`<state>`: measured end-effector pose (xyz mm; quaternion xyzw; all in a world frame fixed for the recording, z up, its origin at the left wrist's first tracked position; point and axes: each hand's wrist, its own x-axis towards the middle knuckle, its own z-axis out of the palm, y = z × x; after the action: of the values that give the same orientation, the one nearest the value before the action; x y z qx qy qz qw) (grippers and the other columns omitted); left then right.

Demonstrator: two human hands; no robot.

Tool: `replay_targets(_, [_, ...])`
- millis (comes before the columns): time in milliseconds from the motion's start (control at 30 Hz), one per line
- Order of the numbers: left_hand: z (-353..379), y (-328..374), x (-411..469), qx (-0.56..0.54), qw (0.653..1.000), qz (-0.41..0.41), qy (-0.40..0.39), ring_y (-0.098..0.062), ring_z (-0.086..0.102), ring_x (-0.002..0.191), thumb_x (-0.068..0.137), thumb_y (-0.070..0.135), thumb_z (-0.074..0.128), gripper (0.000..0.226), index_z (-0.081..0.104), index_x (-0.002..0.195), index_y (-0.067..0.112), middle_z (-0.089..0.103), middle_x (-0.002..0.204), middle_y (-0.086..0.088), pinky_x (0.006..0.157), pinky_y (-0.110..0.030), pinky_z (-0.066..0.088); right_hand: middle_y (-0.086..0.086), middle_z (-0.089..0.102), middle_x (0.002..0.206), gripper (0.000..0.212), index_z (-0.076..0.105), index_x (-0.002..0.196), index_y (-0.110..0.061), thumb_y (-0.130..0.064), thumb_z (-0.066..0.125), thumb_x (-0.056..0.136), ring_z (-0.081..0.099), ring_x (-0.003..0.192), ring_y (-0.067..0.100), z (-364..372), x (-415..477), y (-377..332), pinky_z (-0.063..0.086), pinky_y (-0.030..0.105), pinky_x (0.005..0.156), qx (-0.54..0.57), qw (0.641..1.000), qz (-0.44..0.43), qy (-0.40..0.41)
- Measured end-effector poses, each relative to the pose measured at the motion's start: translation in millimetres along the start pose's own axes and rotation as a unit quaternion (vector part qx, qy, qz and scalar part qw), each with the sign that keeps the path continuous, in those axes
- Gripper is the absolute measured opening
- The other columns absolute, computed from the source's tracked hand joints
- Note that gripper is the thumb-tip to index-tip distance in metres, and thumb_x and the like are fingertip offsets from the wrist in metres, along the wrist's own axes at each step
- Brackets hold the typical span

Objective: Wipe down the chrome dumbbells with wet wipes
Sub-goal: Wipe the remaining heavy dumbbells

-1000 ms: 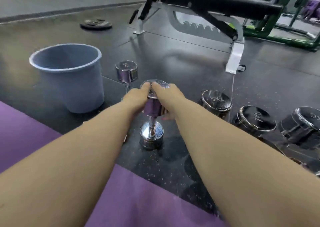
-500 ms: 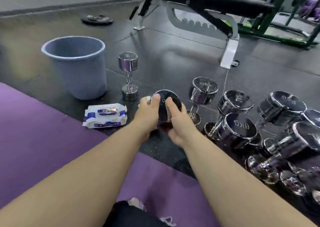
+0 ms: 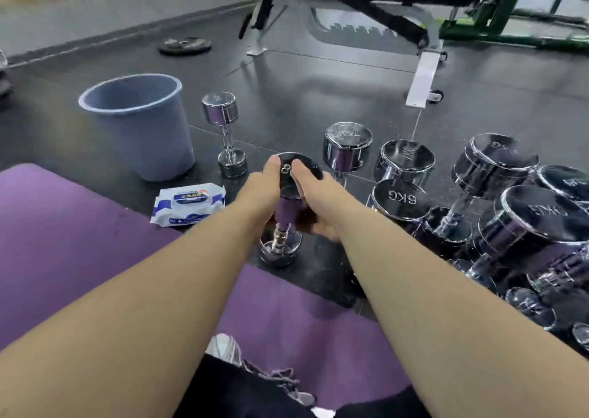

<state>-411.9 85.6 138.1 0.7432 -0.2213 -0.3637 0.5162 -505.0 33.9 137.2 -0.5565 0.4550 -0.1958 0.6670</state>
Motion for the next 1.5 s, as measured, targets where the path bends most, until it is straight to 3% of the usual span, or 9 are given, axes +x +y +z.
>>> replay_targets(233, [-30, 7, 19, -0.007, 0.998, -0.049, -0.041, -0.036, 0.067, 0.088, 0.093, 0.064, 0.033, 0.063, 0.062, 0.09, 0.008, 0.068, 0.094, -0.024, 0.091, -0.045, 0.05, 0.015, 0.058, 0.129, 0.112, 0.038, 0.142, -0.014, -0.081, 0.038, 0.052, 0.059, 0.111, 0.04, 29, 26, -17, 0.047, 0.055, 0.096, -0.126, 0.991, 0.013, 0.034])
replay_targets(433, [-24, 6, 23, 0.025, 0.997, -0.056, -0.047, -0.028, 0.067, 0.086, 0.095, 0.065, 0.03, 0.064, 0.061, 0.116, 0.013, 0.073, 0.102, -0.013, 0.078, -0.034, 0.049, 0.015, 0.061, 0.128, 0.12, 0.043, 0.139, -0.017, -0.085, 0.038, 0.041, 0.061, 0.108, 0.041, 21, 42, -8, 0.051, 0.055, 0.089, -0.148, 0.988, 0.015, 0.033])
replay_targets(533, [-23, 11, 25, 0.216, 0.974, 0.047, 0.04, -0.033, 0.063, 0.093, 0.101, 0.046, 0.033, 0.051, 0.061, 0.113, 0.005, 0.067, 0.105, -0.019, 0.074, -0.035, 0.045, 0.008, 0.062, 0.124, 0.11, 0.045, 0.137, -0.018, -0.082, 0.045, 0.048, 0.064, 0.103, 0.035, 21, 28, -9, 0.054, 0.05, 0.086, -0.089, 0.995, -0.015, 0.048])
replay_targets(633, [-33, 21, 42, 0.34, 0.886, 0.291, 0.12, -0.029, 0.06, 0.095, 0.092, 0.02, 0.044, 0.023, 0.064, 0.082, 0.013, 0.064, 0.095, -0.009, 0.077, -0.028, 0.038, 0.003, 0.06, 0.114, 0.086, 0.05, 0.13, -0.014, -0.074, 0.048, 0.07, 0.059, 0.101, 0.027, 24, 41, -19, 0.05, 0.037, 0.084, -0.119, 0.991, -0.055, 0.032])
replay_targets(800, [-69, 49, 47, 0.437, 0.851, 0.29, 0.034, -0.017, 0.055, 0.104, 0.097, 0.018, 0.046, 0.028, 0.071, 0.109, 0.022, 0.064, 0.107, 0.002, 0.08, -0.022, 0.032, 0.0, 0.049, 0.112, 0.045, 0.045, 0.123, -0.016, -0.052, 0.044, 0.097, 0.045, 0.097, 0.021, 33, 47, -40, 0.033, 0.03, 0.08, -0.137, 0.989, -0.047, -0.02])
replay_targets(1000, [-79, 52, 37, 0.332, 0.895, 0.291, -0.068, -0.002, 0.065, 0.086, 0.086, -0.005, 0.042, 0.051, 0.066, 0.115, 0.031, 0.071, 0.101, 0.012, 0.077, -0.014, 0.051, -0.006, 0.06, 0.121, 0.036, 0.054, 0.132, -0.022, -0.035, 0.048, 0.099, 0.055, 0.11, 0.013, 46, 39, -30, 0.042, 0.029, 0.094, -0.108, 0.98, -0.132, 0.106])
replay_targets(1100, [-80, 45, 39, 0.289, 0.894, 0.337, -0.066, -0.009, 0.065, 0.095, 0.086, 0.004, 0.054, 0.037, 0.063, 0.112, 0.029, 0.064, 0.104, 0.01, 0.087, -0.023, 0.049, -0.017, 0.069, 0.104, 0.029, 0.069, 0.116, -0.024, -0.013, 0.054, 0.094, 0.063, 0.098, 0.001, 45, 25, -19, 0.048, 0.021, 0.089, -0.006, 0.973, -0.196, 0.124])
replay_targets(1267, [-59, 49, 44, 0.294, 0.897, 0.32, -0.077, -0.019, 0.063, 0.087, 0.082, 0.021, 0.067, 0.009, 0.061, 0.083, 0.028, 0.066, 0.083, 0.008, 0.075, -0.028, 0.046, -0.008, 0.053, 0.142, 0.031, 0.074, 0.105, -0.025, -0.004, 0.057, 0.09, 0.056, 0.116, -0.001, 27, 13, -35, 0.049, 0.019, 0.096, 0.003, 0.98, -0.174, 0.093])
replay_targets(1500, [-67, 14, 28, 0.017, 0.975, 0.218, -0.045, -0.007, 0.065, 0.079, 0.08, 0.0, 0.063, 0.03, 0.065, 0.083, 0.03, 0.069, 0.083, 0.014, 0.076, -0.023, 0.052, -0.013, 0.072, 0.069, 0.018, 0.08, 0.095, -0.023, -0.017, 0.067, 0.084, 0.063, 0.07, 0.003, 32, 19, -45, 0.052, 0.025, 0.08, -0.302, 0.896, -0.271, 0.178])
